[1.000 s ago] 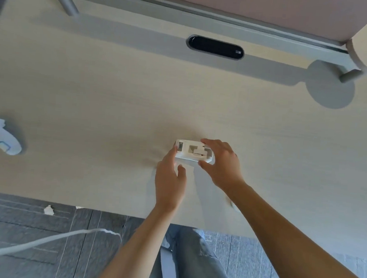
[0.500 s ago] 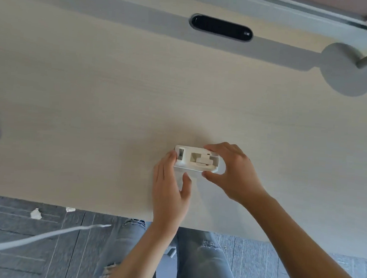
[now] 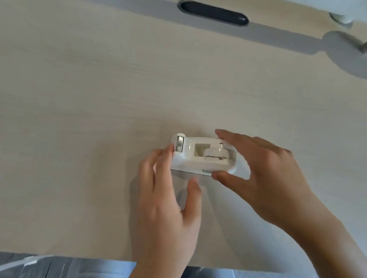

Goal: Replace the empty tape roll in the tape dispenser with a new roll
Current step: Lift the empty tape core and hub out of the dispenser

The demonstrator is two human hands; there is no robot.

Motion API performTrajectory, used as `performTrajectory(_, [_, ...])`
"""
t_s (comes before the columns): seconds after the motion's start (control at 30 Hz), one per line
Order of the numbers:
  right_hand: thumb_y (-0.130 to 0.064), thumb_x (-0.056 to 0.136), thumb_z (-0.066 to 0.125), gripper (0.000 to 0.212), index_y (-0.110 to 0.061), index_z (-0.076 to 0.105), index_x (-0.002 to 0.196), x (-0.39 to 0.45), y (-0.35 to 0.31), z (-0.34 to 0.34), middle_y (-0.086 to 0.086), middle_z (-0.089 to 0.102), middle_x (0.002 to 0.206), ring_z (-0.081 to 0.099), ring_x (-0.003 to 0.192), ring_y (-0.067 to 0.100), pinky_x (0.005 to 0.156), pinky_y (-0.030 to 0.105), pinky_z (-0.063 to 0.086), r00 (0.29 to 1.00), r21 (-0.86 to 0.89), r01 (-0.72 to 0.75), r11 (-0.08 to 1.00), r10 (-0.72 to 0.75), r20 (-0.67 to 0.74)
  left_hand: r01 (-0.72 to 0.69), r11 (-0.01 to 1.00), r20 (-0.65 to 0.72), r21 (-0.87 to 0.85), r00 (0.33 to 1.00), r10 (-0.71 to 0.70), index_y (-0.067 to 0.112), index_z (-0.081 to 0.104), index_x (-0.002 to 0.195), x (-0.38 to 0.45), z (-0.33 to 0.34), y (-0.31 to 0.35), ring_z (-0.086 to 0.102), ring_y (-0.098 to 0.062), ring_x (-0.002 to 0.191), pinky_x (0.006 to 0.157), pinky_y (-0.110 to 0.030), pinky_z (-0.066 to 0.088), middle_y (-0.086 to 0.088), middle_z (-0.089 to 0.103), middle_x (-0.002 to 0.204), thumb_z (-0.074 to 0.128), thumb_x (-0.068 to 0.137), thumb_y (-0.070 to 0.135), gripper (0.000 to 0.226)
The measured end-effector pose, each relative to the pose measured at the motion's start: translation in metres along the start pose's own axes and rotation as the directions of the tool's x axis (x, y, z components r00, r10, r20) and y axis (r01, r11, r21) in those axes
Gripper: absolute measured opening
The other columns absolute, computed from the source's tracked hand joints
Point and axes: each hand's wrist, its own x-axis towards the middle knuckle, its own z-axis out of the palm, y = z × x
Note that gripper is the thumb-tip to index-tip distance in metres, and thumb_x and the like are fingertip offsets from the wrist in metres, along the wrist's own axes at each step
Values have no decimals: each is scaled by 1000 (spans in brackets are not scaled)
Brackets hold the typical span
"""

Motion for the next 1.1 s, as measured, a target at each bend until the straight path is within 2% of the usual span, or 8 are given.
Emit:
performTrajectory(0.17, [-41, 77, 84, 59, -35, 58, 130, -8, 5, 12, -21, 74, 119, 73, 111, 14, 97, 41, 57, 990, 266, -126, 956, 140, -35, -28, 999, -39, -26, 999, 27, 24, 42, 153, -2, 4, -3, 60, -21, 123, 88, -28, 46, 3, 55, 141, 53, 90, 48, 68])
performTrajectory(0.27, [-37, 77, 87, 53, -31, 61, 123, -11, 10, 24, -15, 75, 113, 72, 109, 17, 100, 47, 56, 983, 278, -104, 955, 141, -115, -132, 991, -85, -24, 988, 129, 34, 30, 158, -7, 9, -5, 59, -18, 121, 94, -34, 49, 2, 53, 145, 56, 93, 42, 71])
performTrajectory(0.33, [-35, 78, 88, 55, -28, 62, 125, -15, 8, 33, -10, 75, 115, 70, 110, 18, 101, 46, 55, 982, 291, -91, 952, 135, -133, -228, 972, -74, 56, 970, 232, 33, 39, 155, -11, 13, -12, 59, -25, 121, 95, -40, 51, -4, 53, 145, 55, 95, 35, 62])
performTrajectory(0.47, [-24, 82, 85, 71, -24, 53, 146, -31, 5, 36, -2, 66, 138, 61, 129, 16, 111, 42, 49, 987, 288, -99, 952, 130, -92, -243, 949, 19, 200, 969, 245, 29, 56, 140, -23, 17, -19, 60, -36, 121, 88, -48, 56, -10, 55, 143, 56, 95, 22, 46])
performTrajectory(0.53, [-16, 88, 74, 63, -25, 53, 147, -37, 3, 26, -5, 61, 144, 57, 134, 12, 114, 39, 46, 982, 344, -81, 936, 133, -130, -274, 942, 25, 192, 961, 274, 27, 58, 136, -29, 15, -16, 61, -37, 120, 86, -49, 57, -11, 55, 143, 55, 91, 18, 45])
performTrajectory(0.7, [-15, 92, 74, 24, -25, 77, 113, -20, -11, 9, -7, 74, 116, 69, 110, 13, 97, 36, 57, 945, 438, 61, 897, 89, -315, -271, 948, -16, 169, 960, 278, 25, 55, 143, -23, 13, -12, 56, -35, 130, 94, -50, 56, -11, 49, 152, 59, 92, 18, 52])
performTrajectory(0.9, [-25, 86, 83, 17, -23, 82, 103, 4, -22, -1, 0, 73, 99, 69, 90, 14, 74, 10, 45, 974, 215, 75, 974, -25, -227, -245, 958, -3, 151, 969, 248, 28, 52, 148, -22, 11, -8, 52, -31, 135, 97, -48, 55, -8, 47, 154, 59, 94, 22, 55])
performTrajectory(1.1, [-32, 86, 82, 15, -20, 83, 96, 5, -24, -12, -3, 74, 97, 70, 84, 9, 70, 7, 45, 989, 126, 98, 987, -83, -119, -239, 957, 2, 164, 970, 242, 24, 54, 148, -22, 9, -9, 51, -31, 137, 99, -47, 54, -10, 47, 155, 59, 94, 24, 55])
